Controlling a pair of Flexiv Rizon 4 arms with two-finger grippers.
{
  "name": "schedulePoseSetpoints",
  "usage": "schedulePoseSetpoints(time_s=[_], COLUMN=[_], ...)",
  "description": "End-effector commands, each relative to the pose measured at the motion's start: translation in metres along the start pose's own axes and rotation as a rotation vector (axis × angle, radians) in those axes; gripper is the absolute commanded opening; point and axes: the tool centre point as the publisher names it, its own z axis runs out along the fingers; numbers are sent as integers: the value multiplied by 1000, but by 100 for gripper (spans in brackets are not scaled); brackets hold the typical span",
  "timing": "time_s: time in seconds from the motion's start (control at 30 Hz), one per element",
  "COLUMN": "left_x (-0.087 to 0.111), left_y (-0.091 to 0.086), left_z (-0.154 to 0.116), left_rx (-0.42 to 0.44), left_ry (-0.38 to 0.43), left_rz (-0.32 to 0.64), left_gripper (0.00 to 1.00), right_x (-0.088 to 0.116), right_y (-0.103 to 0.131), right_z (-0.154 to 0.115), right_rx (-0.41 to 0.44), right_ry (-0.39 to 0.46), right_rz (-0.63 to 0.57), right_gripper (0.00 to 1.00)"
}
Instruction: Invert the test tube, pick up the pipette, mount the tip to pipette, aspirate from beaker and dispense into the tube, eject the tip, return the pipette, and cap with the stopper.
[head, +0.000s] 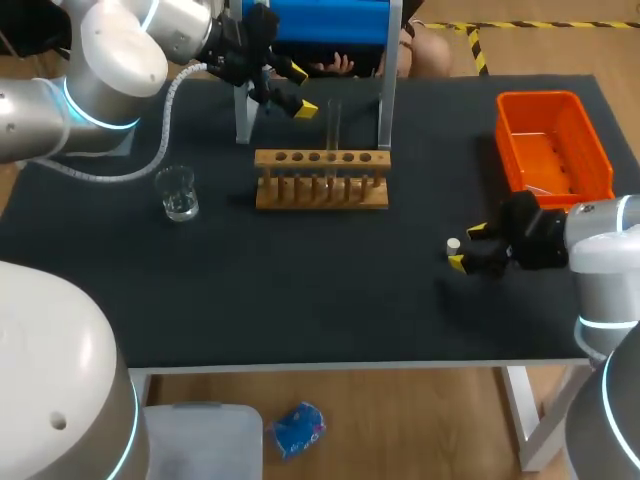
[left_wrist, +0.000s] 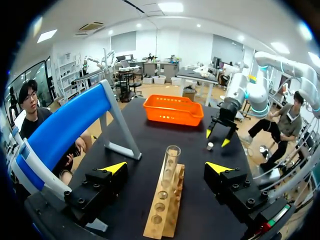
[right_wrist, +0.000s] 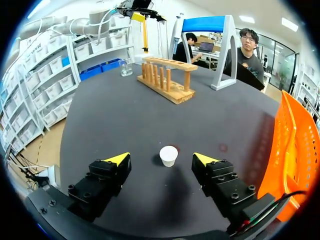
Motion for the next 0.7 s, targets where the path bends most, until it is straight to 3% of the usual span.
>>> schedulePoseSetpoints(time_s=[0.03, 0.27, 0.47, 0.7], left_x=[-1, -1, -1, -1], left_y=[-1, -1, -1, -1], left_z=[-1, -1, -1, -1], left_rx=[-4, -4, -4, -4], left_ry=[5, 5, 5, 5], left_rz=[-1, -1, -1, -1], left_gripper=[100, 100, 100, 100], right_x=[-3, -6, -5, -13], right_y=[2, 6, 8, 9], right_z=[8, 14, 17, 21], right_rx=[8, 12, 16, 17], right_ry=[2, 7, 11, 10], right_rz=[-2, -9, -11, -6], right_gripper=[68, 71, 65, 67])
